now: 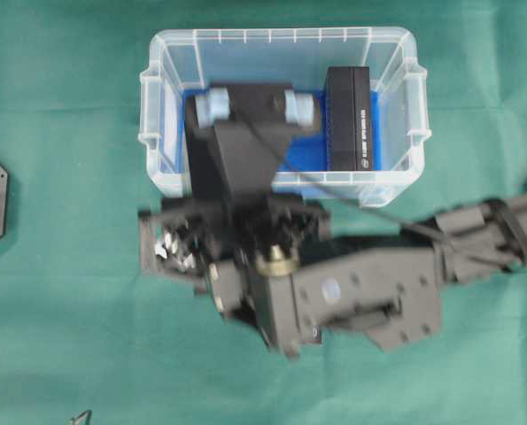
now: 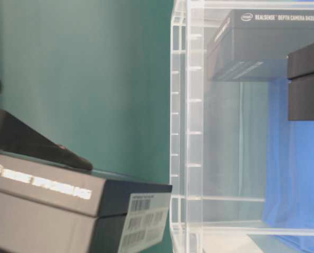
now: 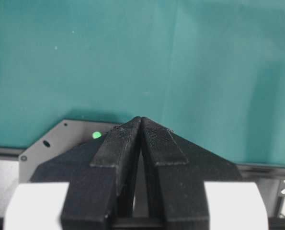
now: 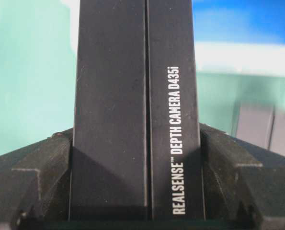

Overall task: Take the box out of the case with the right arm.
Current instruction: 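Carry the box toward the front of the bin, left of the first box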

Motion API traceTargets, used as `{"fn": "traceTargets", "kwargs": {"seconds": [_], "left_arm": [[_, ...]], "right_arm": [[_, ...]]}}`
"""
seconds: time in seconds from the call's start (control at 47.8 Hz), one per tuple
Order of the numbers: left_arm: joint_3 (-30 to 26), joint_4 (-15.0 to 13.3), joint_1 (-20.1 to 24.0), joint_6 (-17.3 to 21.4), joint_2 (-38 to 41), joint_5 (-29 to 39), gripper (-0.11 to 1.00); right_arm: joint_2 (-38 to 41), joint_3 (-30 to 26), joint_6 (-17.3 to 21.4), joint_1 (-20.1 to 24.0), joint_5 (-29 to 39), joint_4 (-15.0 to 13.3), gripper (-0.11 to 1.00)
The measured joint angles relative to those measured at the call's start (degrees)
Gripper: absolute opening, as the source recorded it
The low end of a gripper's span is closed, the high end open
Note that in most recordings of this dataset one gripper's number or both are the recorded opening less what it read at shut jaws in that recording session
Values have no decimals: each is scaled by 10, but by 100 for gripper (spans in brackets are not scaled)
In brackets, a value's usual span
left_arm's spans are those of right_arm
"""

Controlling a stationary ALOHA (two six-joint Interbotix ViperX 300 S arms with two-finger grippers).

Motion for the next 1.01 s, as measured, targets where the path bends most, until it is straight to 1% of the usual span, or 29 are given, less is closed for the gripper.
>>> {"fn": "traceTargets", "kwargs": {"seconds": [0.126,0.314,1.005], "left_arm": [[1,-1,1,0,-4,1,0],[1,0,0,0,-4,0,0],[4,-1,1,0,-5,0,0]], "right_arm": [[0,-1,21,28,0,-1,68],[0,-2,32,56,0,-5,68],[-1,-5,32,59,0,-6,68]]}}
